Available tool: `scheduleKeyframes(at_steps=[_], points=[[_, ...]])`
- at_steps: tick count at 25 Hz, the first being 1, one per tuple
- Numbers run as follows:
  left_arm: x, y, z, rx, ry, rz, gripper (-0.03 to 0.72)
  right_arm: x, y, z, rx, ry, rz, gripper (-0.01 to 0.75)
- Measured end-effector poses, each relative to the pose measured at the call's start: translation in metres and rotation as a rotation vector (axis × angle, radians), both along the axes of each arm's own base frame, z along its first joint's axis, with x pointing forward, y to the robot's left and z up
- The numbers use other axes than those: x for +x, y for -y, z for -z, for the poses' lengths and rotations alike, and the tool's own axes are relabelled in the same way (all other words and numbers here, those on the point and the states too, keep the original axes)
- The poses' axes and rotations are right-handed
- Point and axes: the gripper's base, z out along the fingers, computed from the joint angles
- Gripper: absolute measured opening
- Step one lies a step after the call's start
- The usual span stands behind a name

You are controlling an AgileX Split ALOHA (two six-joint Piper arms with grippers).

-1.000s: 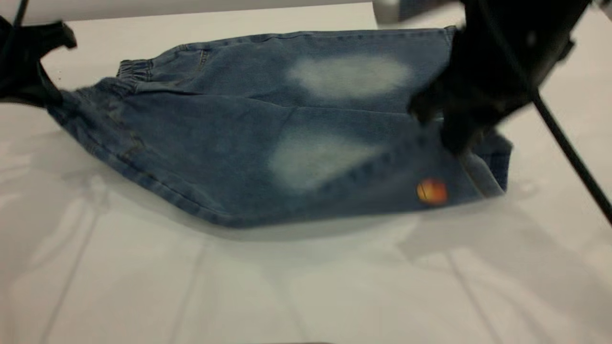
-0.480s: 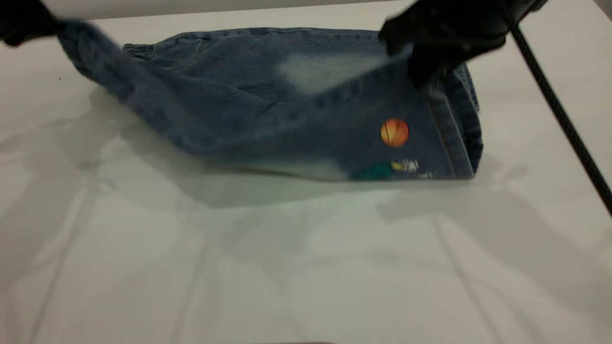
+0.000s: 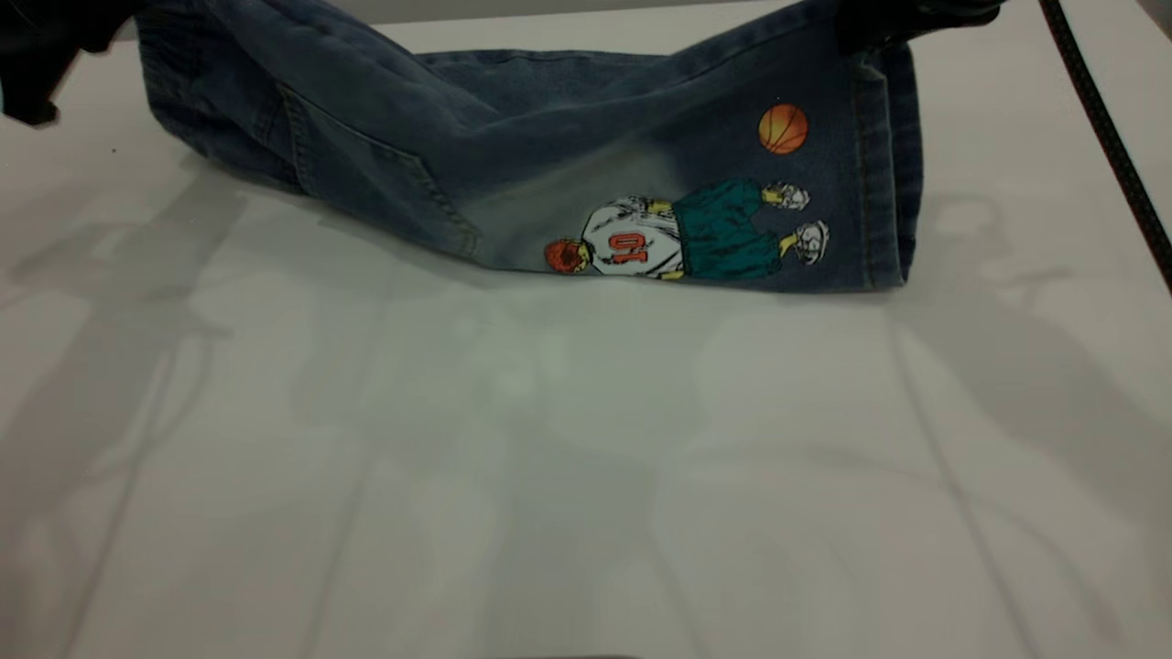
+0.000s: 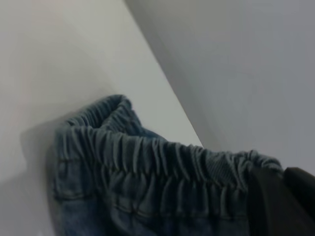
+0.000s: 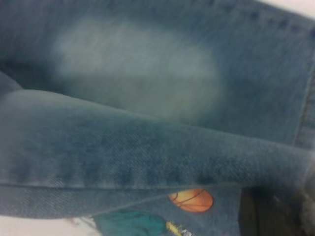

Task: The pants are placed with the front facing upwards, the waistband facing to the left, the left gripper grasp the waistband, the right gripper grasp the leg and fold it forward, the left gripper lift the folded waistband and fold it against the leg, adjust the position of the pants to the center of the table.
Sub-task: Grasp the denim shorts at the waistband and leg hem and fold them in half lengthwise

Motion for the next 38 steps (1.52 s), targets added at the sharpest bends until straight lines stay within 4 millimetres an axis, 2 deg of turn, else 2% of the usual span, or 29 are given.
scheduleKeyframes(at_steps=[4, 8, 12, 18, 25, 32, 36, 38], points=[[0.002, -0.005, 0.024, -0.119, 0.033, -0.08, 0.041, 0.011, 0.007, 0.014, 0.017, 0.043, 0.052, 0.036], [0.009, -0.008, 0.043, -0.153, 0.05, -0.125, 0.041, 0.019, 0.008, 0.027, 0.039, 0.093, 0.089, 0.036], [0.026, -0.005, 0.05, -0.149, 0.08, -0.096, 0.041, 0.024, 0.009, 0.035, 0.063, 0.137, 0.118, 0.036], [0.057, 0.0, 0.04, -0.129, 0.109, -0.035, 0.041, 0.03, 0.012, 0.035, 0.085, 0.215, 0.145, 0.036], [0.08, 0.002, 0.027, -0.044, 0.096, -0.008, 0.041, 0.039, 0.024, 0.049, 0.131, 0.276, 0.22, 0.036], [0.093, 0.003, 0.021, 0.024, 0.058, 0.006, 0.041, 0.045, 0.046, 0.055, 0.17, 0.304, 0.301, 0.036], [0.095, 0.003, 0.019, 0.093, 0.058, 0.021, 0.055, 0.046, 0.048, 0.055, 0.172, 0.318, 0.3, 0.039], [0.095, 0.003, 0.02, 0.113, 0.057, 0.026, 0.085, 0.046, 0.047, 0.055, 0.171, 0.319, 0.296, 0.053]])
